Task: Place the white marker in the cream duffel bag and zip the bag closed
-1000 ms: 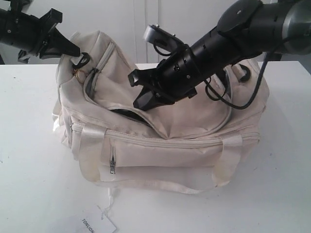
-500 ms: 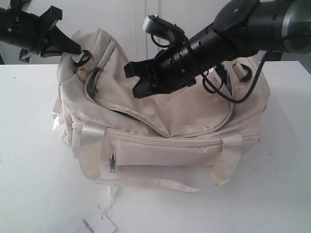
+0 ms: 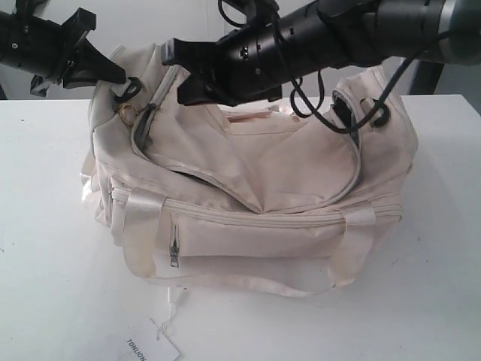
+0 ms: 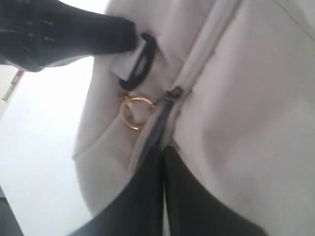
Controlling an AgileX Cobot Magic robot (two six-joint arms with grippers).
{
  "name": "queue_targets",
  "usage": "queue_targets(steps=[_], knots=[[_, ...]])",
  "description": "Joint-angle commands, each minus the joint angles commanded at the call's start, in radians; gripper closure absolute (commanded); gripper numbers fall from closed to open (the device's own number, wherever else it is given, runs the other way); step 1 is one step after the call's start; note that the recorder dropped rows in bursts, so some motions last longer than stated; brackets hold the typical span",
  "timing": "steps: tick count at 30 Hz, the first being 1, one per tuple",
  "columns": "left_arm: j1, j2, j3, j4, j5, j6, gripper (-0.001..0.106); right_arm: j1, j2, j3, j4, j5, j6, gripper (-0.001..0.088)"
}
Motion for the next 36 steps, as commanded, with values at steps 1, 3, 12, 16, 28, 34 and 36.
queue_targets(steps=[1, 3, 12, 16, 28, 34, 36], knots=[[0.0, 0.0, 0.0, 0.0, 0.002, 0.0, 0.105, 0.006, 0.002, -0.011, -0.008, 0.009, 0.01, 0.0868], [0.0, 0.0, 0.0, 0.0, 0.006, 0.0, 0.105, 0.019, 0.012, -0.037, -0.062, 0.032, 0.054, 0.0868], [0.0, 0.0, 0.0, -0.002, 0.021, 0.0, 0.105, 0.058, 0.049, -0.152, -0.349, 0.106, 0.348, 0.0868], [0.0, 0.0, 0.0, -0.002, 0.023, 0.0, 0.105, 0.099, 0.073, -0.202, -0.449, 0.106, 0.439, 0.0868], [0.0, 0.0, 0.0, -0.002, 0.023, 0.0, 0.105, 0.17, 0.202, -0.336, -0.622, 0.119, 0.699, 0.0868], [0.0, 0.0, 0.0, -0.002, 0.025, 0.0, 0.105, 0.183, 0.217, -0.372, -0.626, 0.073, 0.707, 0.0868], [0.0, 0.0, 0.0, -0.002, 0.027, 0.0, 0.105, 0.183, 0.219, -0.372, -0.626, 0.039, 0.709, 0.0867]])
